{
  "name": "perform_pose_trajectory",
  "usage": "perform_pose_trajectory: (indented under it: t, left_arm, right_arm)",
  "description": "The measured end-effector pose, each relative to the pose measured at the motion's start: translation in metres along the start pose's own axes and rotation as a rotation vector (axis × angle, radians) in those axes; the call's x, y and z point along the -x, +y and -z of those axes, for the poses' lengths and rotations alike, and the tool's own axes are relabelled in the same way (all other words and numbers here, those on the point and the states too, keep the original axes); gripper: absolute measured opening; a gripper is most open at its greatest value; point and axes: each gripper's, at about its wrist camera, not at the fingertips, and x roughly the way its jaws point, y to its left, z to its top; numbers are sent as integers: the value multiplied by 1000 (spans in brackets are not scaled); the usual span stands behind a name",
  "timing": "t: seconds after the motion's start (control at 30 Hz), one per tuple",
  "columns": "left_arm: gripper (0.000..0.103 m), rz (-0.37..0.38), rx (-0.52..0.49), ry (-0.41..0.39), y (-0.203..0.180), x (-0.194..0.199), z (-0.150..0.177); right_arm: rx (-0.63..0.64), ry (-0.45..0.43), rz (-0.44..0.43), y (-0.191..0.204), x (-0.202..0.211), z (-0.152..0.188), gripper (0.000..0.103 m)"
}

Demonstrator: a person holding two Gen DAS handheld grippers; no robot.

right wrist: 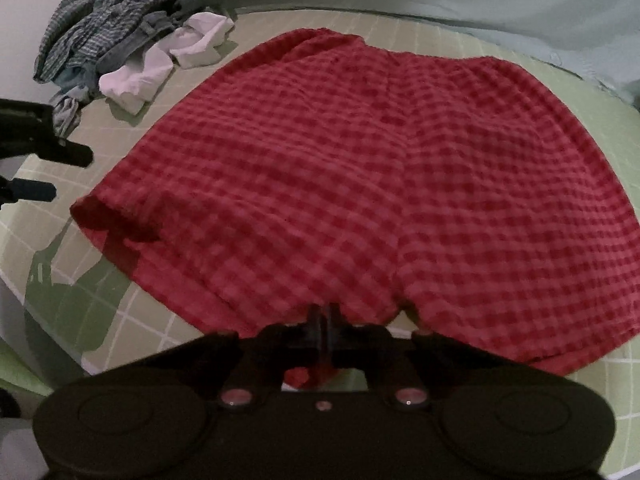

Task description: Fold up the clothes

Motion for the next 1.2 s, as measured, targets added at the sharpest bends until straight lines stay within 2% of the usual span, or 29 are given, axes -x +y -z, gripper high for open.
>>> perform_pose_trajectory:
  t: [0.17,0.3,0.37,0.4,0.47,0.5,0.53,0.63,0.77,0.8,0.87,0.93,1.0,1.07,1.2]
  left_arm:
    - [71,-38,-32,33,-2,-12,1]
    - [70,-80,-87,76,-5,-23,9]
    - [51,-112,-124,93,-7,-27,12]
    - [47,-127,-143,103,-8,-29,14]
    - [23,-167,-196,95,-11,-30,16]
    - [17,-171,-212,91,-11,-30,16]
    - [7,-174,-228,87,-12,-30,16]
    - [0,-206,-233,72,-13,-28,15]
    - [0,-349,-252,33,-4,-27,8]
    - [0,-347,-237,40,0,-27,5]
    - [1,-308,-215,44,-1,-24,7]
    - [5,-268,-192,48,-1,-21,8]
    - [18,-229,-170,52,-2,-18,10]
    - [38,-190,-148,56,-3,-15,12]
    - [43,-111,-100,67,-5,-11,15]
  right_arm:
    - [-38,8,12,-6,-2,-4,2]
    - [-54,1,22,-8,-2,-7,7]
    - [-58,6,27,-9,-4,-7,7]
    - [-57,8,28,-9,-5,-8,7]
    - [-53,10,31,-8,-5,-9,7]
    - [-51,12,32,-8,-6,-9,8]
    - [-49,13,33,-8,-6,-9,10]
    - [-33,21,31,-8,-6,-10,16]
    - [-20,25,29,-8,-5,-10,27]
    - [-19,24,30,-8,-5,-10,31]
    - [-23,18,43,-10,-3,-9,45]
    - [-47,7,41,-14,-1,-10,45]
    - [-70,-5,42,-18,2,-10,49]
    - [-82,-19,54,-20,5,-10,61]
    - [-93,-35,47,-21,9,-12,65]
